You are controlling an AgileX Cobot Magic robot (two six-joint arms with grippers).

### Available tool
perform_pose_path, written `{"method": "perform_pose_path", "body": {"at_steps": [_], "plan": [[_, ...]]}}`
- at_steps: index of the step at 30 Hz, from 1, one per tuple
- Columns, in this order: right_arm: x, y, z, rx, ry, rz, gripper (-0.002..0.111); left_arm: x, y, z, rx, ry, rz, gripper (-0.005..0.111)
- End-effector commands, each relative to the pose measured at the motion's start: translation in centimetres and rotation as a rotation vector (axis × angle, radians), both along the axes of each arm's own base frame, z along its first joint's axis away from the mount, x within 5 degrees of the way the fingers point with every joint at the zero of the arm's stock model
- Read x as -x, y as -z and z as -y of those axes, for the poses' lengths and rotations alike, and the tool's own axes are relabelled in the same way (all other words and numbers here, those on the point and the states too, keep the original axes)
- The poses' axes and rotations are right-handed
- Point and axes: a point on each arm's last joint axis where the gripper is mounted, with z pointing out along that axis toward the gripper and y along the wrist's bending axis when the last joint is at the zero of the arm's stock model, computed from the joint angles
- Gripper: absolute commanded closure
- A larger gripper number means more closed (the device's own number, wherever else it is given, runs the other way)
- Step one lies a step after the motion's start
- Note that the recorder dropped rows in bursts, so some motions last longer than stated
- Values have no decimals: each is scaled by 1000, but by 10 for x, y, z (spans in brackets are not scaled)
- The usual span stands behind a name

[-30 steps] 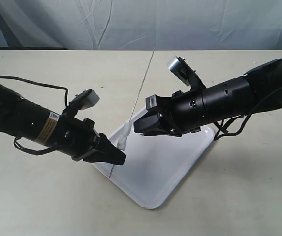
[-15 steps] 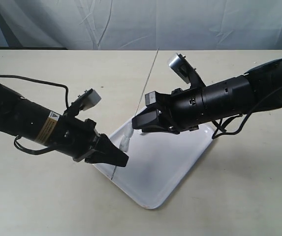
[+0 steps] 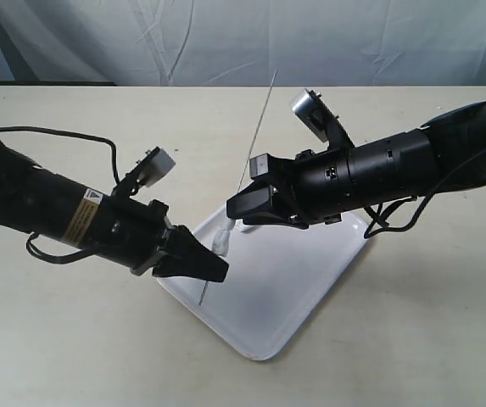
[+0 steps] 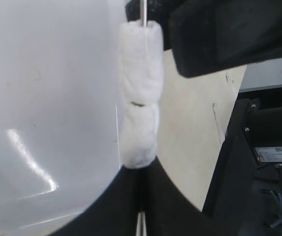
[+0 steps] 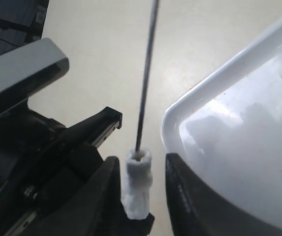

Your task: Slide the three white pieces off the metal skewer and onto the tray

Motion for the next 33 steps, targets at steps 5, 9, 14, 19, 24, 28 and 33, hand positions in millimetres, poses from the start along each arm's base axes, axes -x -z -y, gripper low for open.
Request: {"method": "perform_pose_path", "body": {"at_steps": [5, 9, 14, 19, 24, 28, 33], "plan": [[1, -2, 0, -3, -3, 13, 77, -1, -4, 2, 40, 5, 11, 107], [1, -2, 0, -3, -3, 13, 77, -3, -6, 3, 57, -9, 12, 107], [1, -2, -1, -7, -7, 11, 78, -8, -12, 6, 78, 1, 27, 107], [1, -2, 0, -6, 1, 12, 97, -7, -10, 5, 49, 15, 38, 107], [-1, -2, 0, -7, 25, 13, 97, -5, -8, 3, 25, 50, 39, 107], [-6, 0, 2, 22, 81, 24, 97, 2, -4, 4, 8, 76, 28, 107], [-10, 1, 4, 47, 119, 43, 97, 9, 5, 3, -31, 70, 16, 107]]}}
